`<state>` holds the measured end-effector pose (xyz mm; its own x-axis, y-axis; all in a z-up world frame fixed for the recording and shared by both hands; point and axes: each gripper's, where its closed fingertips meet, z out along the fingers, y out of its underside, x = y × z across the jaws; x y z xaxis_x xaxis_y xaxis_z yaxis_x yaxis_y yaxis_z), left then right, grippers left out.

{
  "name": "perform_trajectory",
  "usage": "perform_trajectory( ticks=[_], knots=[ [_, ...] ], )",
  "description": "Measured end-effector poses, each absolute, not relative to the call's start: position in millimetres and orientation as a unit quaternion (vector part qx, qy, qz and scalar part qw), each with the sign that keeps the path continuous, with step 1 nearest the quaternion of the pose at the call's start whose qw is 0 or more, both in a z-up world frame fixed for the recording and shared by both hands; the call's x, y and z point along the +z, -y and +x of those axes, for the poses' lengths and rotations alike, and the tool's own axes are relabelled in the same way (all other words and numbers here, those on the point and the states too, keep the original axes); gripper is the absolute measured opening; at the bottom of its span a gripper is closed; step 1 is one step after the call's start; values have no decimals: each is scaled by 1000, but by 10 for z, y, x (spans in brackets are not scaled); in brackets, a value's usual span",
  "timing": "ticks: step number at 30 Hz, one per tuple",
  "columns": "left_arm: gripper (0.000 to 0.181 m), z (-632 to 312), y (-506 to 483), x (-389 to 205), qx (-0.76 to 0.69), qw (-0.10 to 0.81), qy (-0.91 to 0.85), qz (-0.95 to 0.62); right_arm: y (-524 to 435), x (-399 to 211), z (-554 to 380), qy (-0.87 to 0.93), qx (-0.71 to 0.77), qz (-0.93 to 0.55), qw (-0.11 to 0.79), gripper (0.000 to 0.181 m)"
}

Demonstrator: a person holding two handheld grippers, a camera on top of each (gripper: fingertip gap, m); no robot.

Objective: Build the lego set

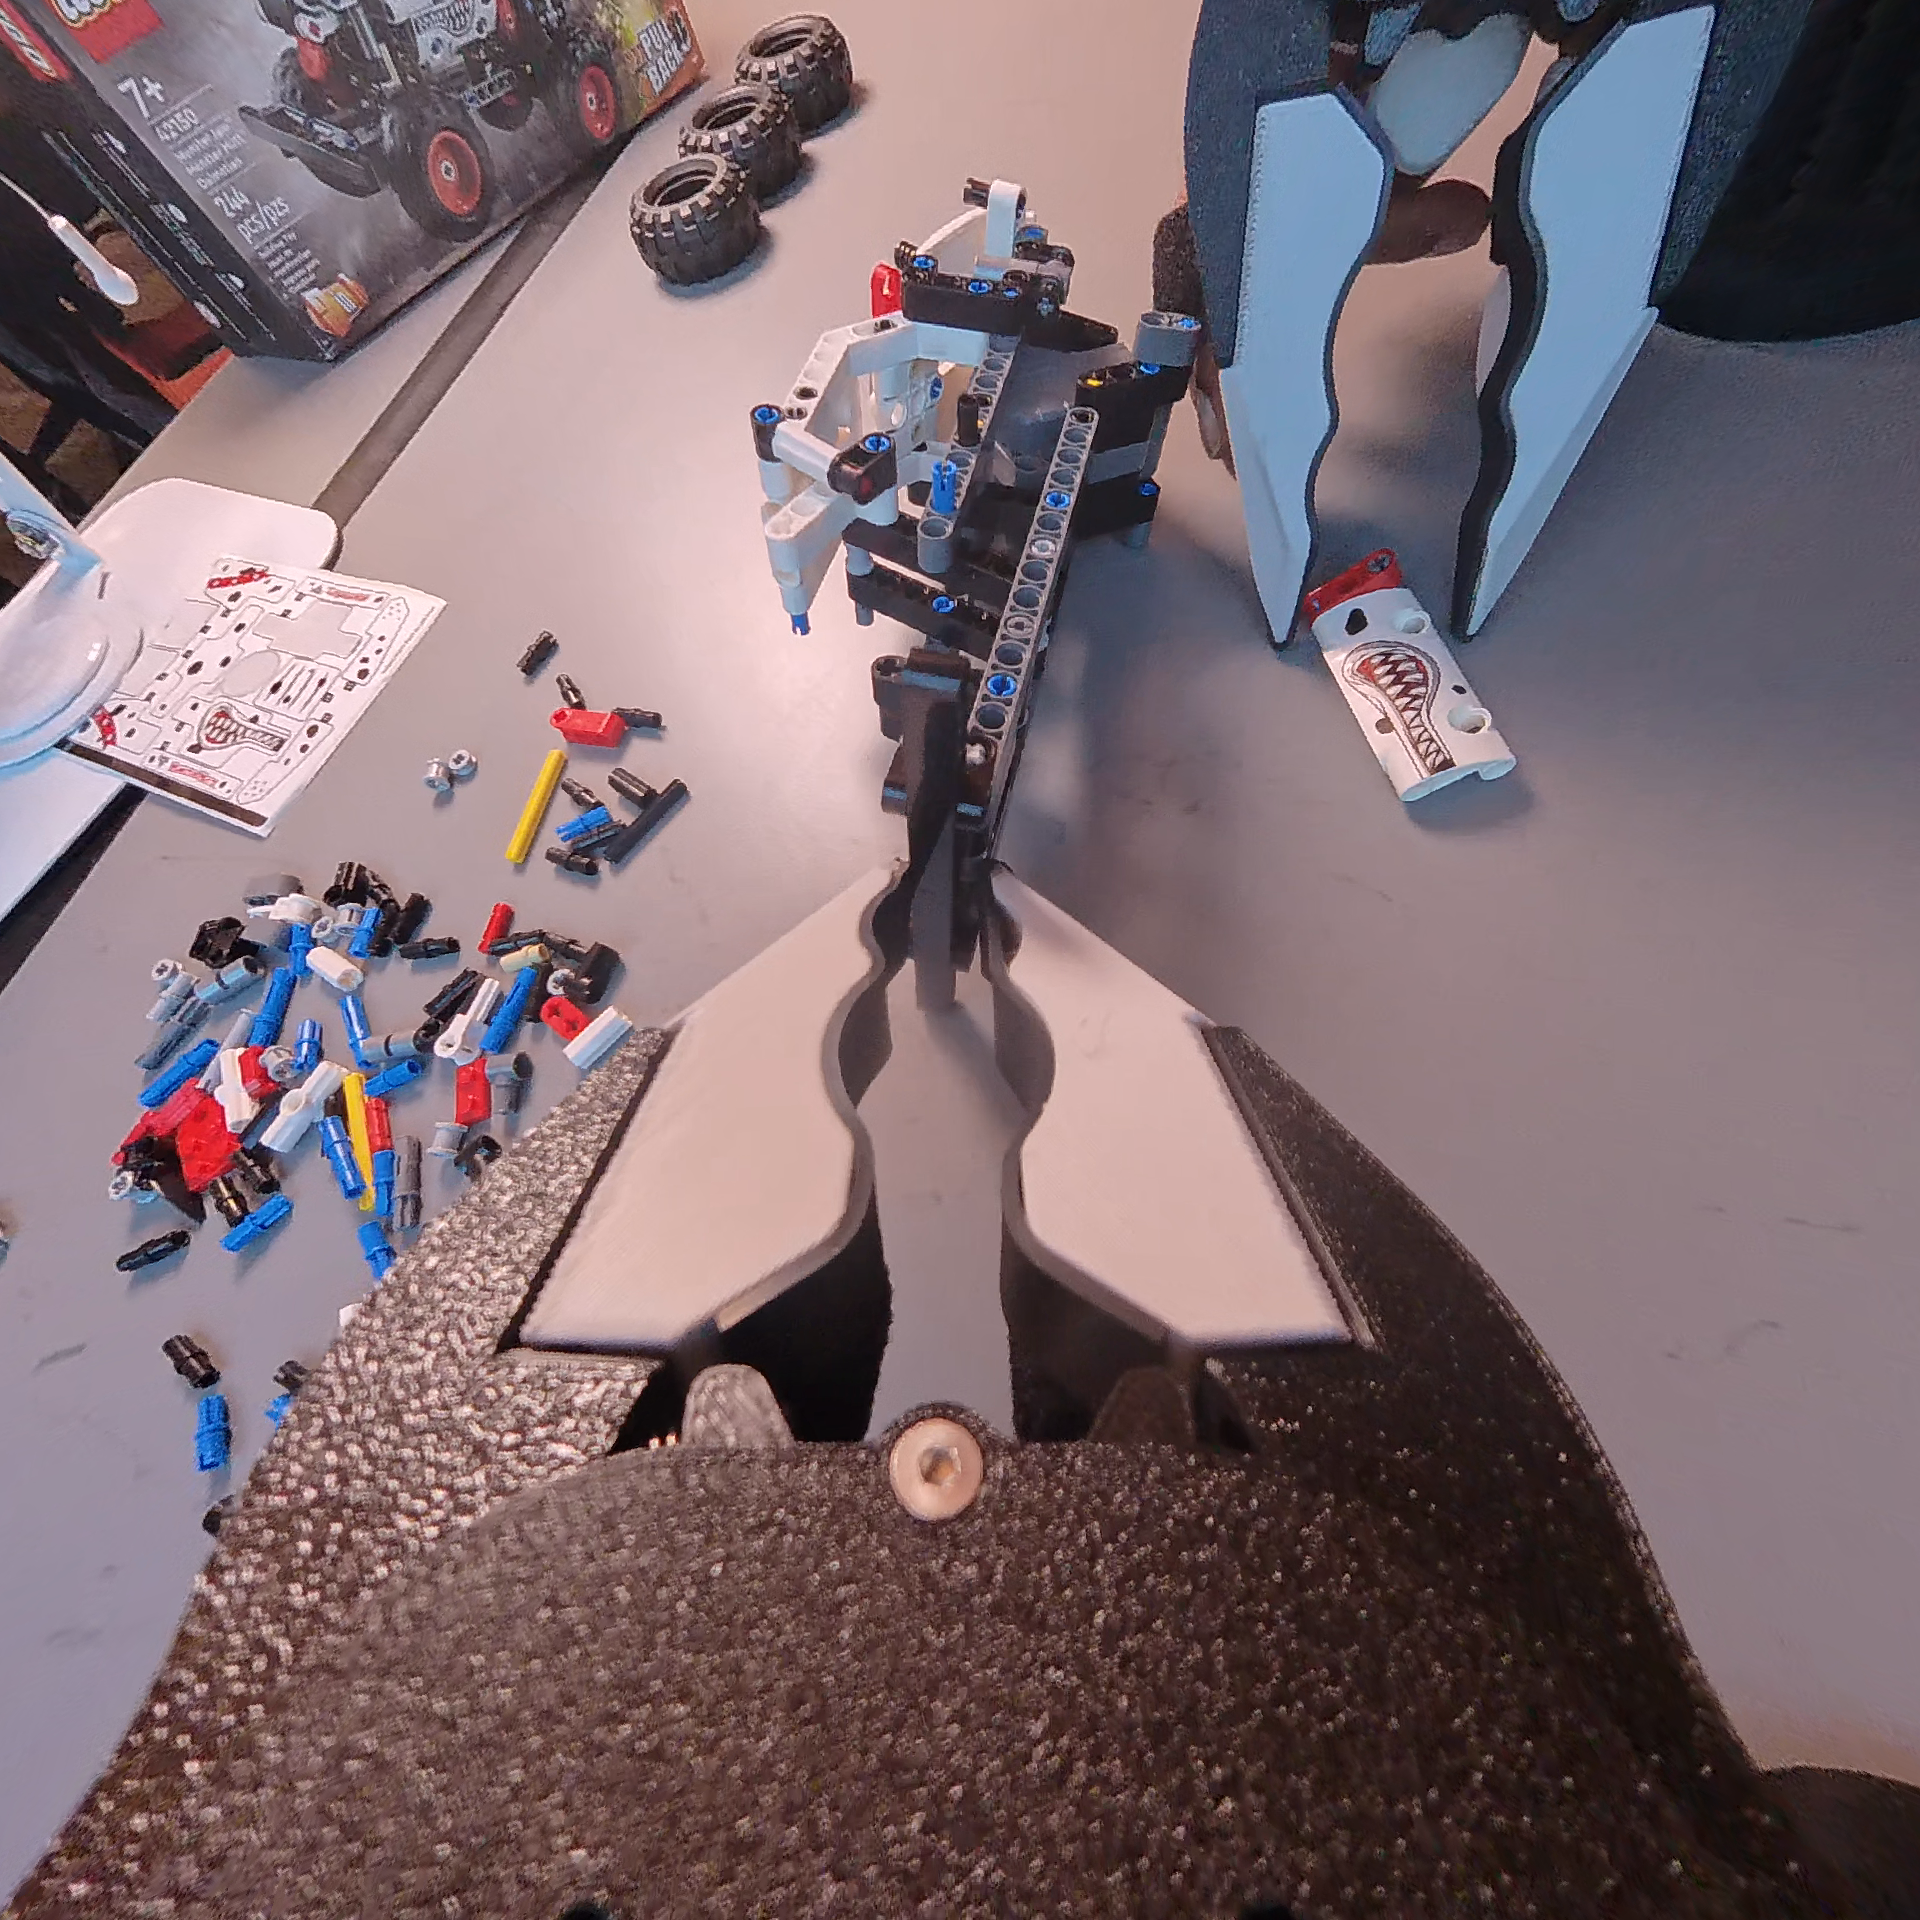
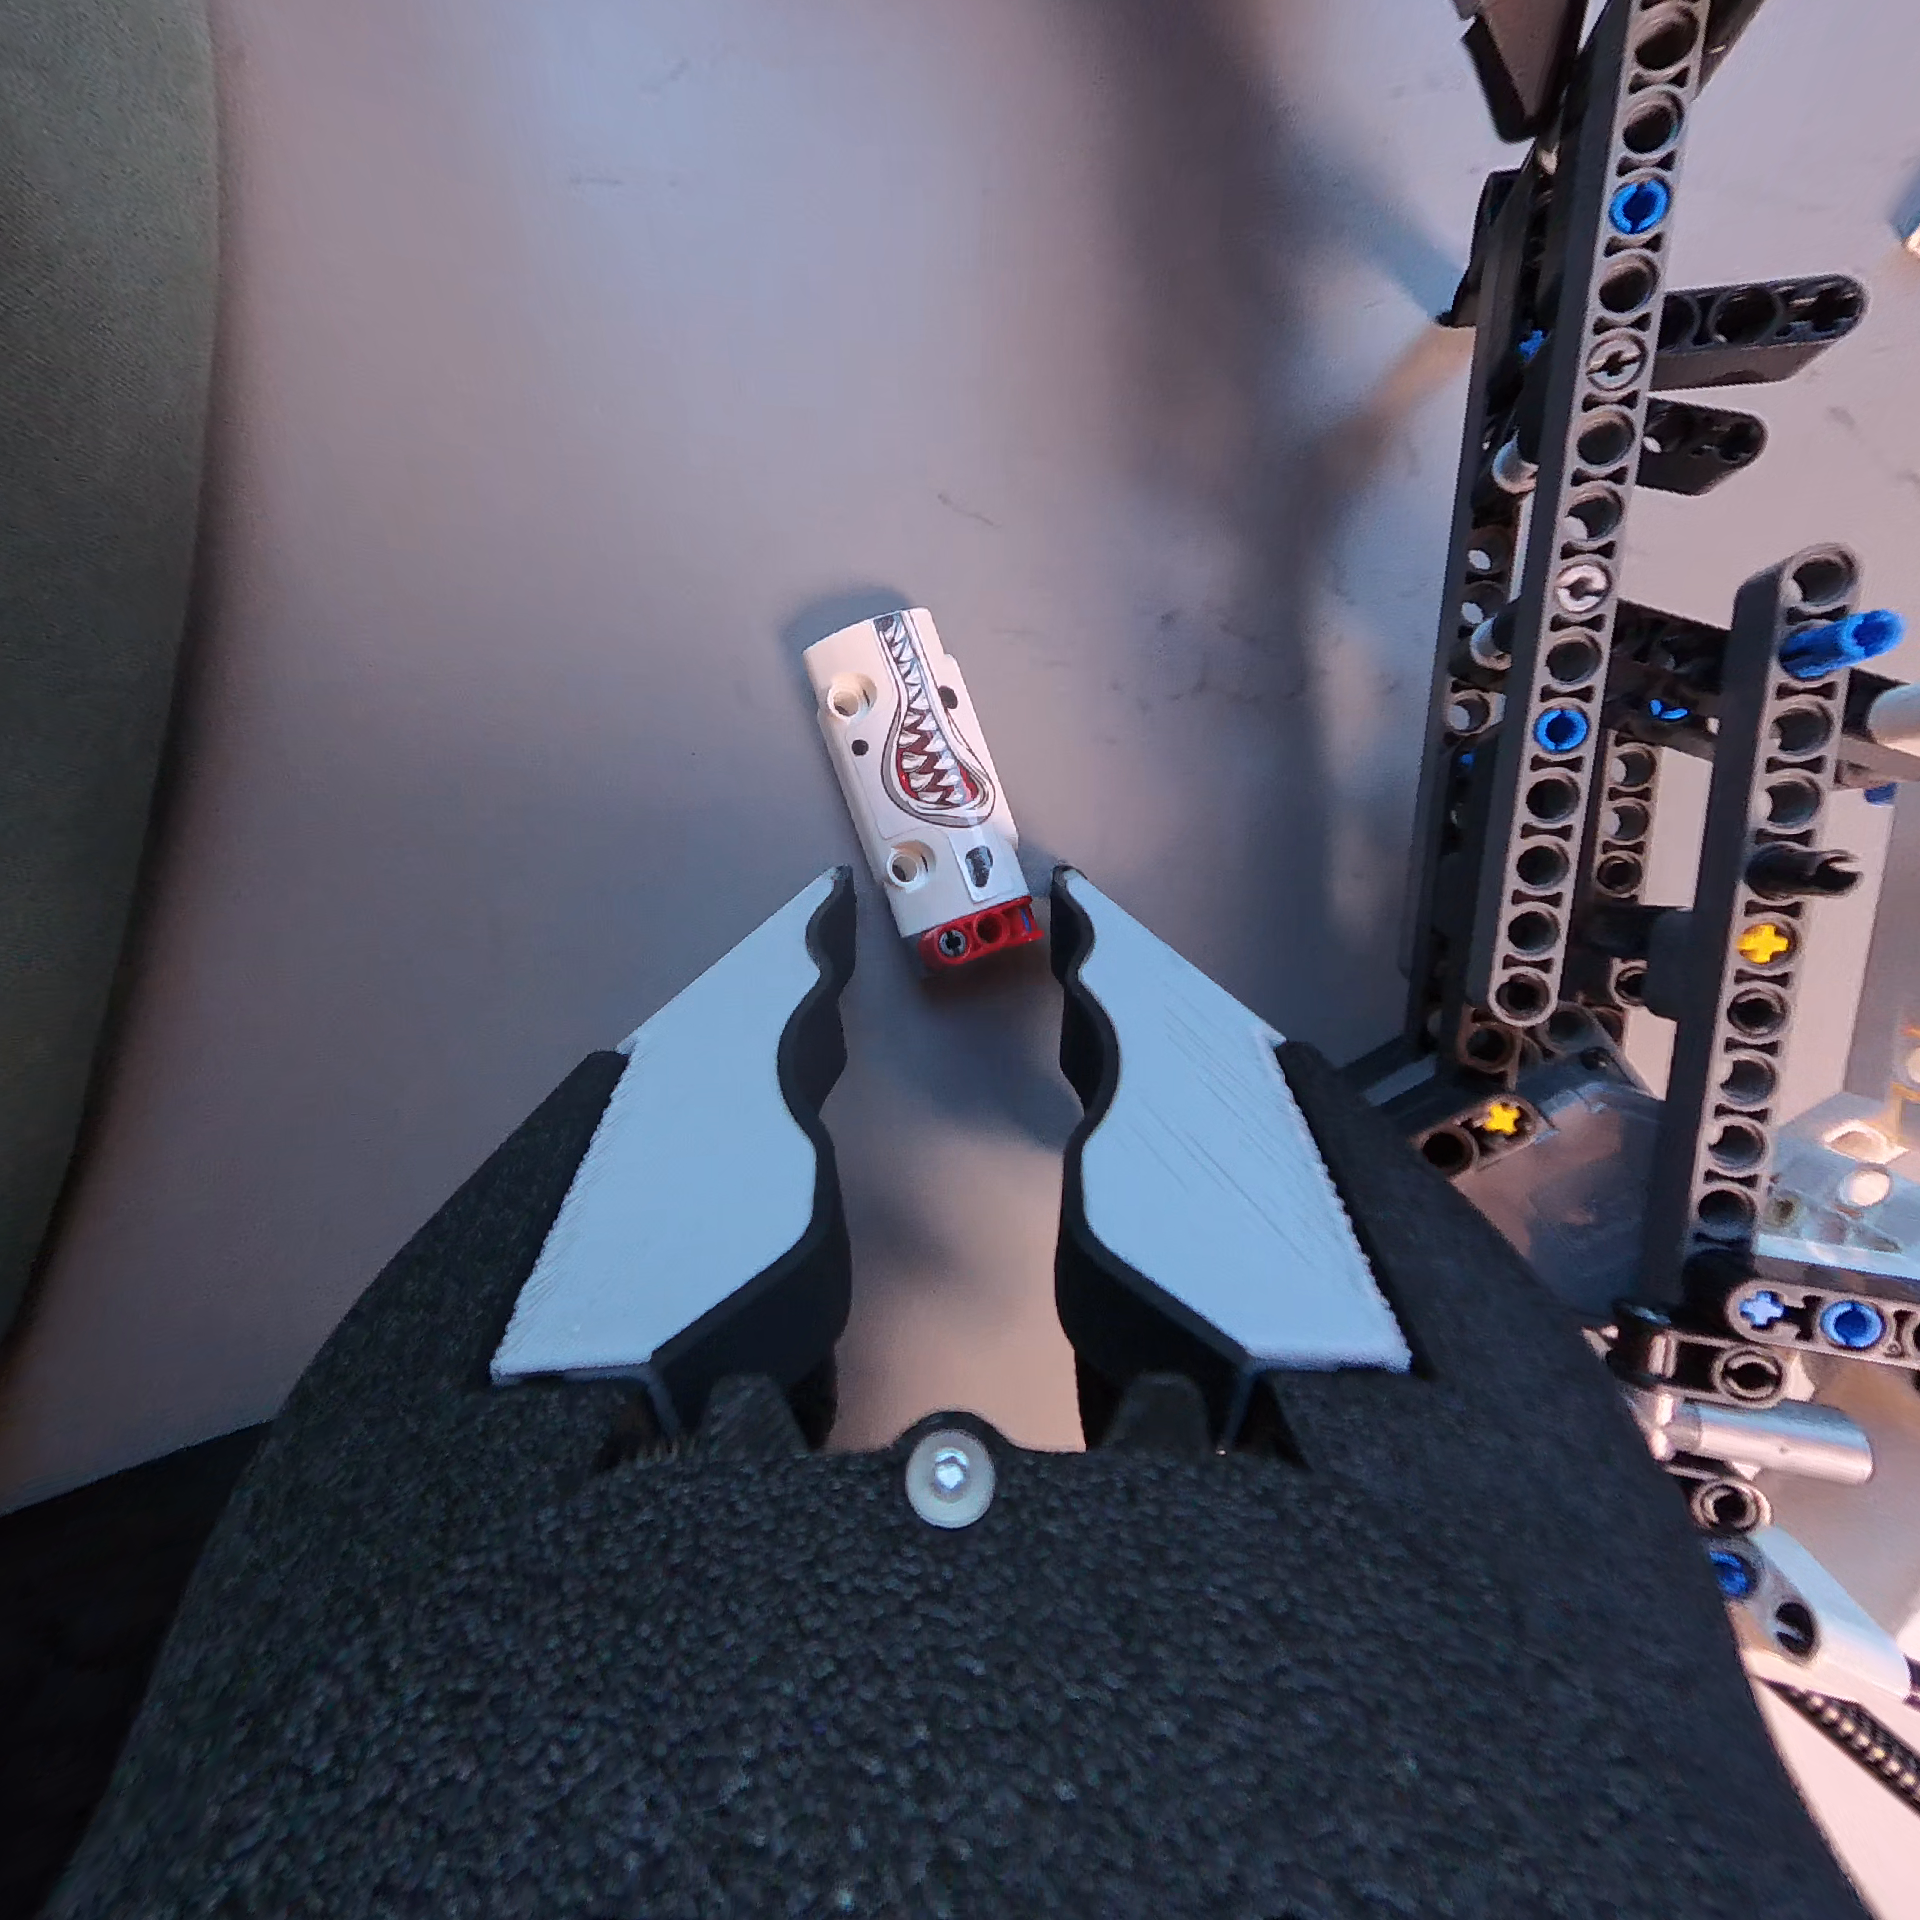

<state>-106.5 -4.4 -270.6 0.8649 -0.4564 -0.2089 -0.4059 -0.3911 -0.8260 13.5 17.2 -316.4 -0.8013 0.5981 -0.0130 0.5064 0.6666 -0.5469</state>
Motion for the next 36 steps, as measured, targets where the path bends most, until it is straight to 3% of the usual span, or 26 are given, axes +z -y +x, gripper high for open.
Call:
perform_trajectory(
  ticks=[8,17,29,36],
  knots=[
    [9,-1178,45,-2689,-10,492,-249,-834,-125,-3162,105,906,288,-295,94,29],
    [21,-1149,49,-2706,-23,493,-250,-833,-140,-2965,155,894,329,-288,100,28],
    [9,-1169,35,-2719,-23,495,-243,-834,-773,-2294,-238,800,373,-372,287,28],
    [21,-1150,42,-2698,-32,501,-243,-830,-837,-2397,-336,792,360,-396,295,28]
  ],
)
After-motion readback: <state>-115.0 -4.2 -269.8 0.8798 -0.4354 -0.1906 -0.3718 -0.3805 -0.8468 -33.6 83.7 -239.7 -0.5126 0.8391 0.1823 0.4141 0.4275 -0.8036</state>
